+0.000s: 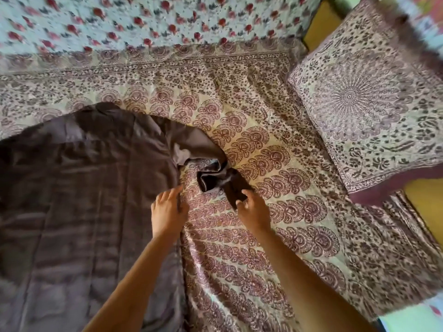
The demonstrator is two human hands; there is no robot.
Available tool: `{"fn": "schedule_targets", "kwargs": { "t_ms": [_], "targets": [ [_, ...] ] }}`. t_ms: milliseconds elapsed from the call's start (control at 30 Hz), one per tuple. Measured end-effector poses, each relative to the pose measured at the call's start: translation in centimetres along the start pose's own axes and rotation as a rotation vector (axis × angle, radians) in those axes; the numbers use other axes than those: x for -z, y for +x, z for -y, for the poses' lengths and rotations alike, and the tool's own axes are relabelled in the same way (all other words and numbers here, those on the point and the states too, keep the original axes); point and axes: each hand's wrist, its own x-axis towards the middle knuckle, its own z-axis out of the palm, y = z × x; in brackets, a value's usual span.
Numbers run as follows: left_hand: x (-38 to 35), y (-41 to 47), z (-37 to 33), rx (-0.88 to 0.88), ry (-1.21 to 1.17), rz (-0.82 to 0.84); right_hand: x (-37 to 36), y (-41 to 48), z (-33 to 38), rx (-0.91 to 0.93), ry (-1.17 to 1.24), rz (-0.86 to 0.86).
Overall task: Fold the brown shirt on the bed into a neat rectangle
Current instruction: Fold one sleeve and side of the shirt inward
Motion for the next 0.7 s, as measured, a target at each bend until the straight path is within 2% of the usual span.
{"fn": "schedule_targets", "kwargs": {
  "t_ms": [133,233,267,333,400,567,700],
  "targets": [
    [-2.0,3.4,-4.3,0.084,-0.036,0.009,2.0,4.0,-3.1,0.005,-0.094,0.14],
    [-3.0,6.3,-5.8,0.251,-0.154,0.041,1.8,6.2,-4.1,-0.006,-0.084,0.192],
    [-3.5,7.4,-5.7,0.353,-0.28,0.035,1.3,7.1,-4.4,-0.013,-0.081,0.204],
    [-4.2,9.0,-5.7,0.539,-0.692,-0.007,0.2,8.5,-4.5,-0.037,-0.091,0.195],
    [-5.2,10.6,-4.8,0.645,-0.918,-0.089,-1.1,10.1,-4.6,-0.102,-0.066,0.169],
    [-6.6,15.0,-3.2,0.734,-0.995,-0.181,-3.8,13.6,-4.9,-0.352,0.122,0.14],
    [-8.0,17.9,-2.0,0.765,-0.99,-0.159,-4.3,14.7,-5.8,-0.25,0.101,0.291]
  ]
}}
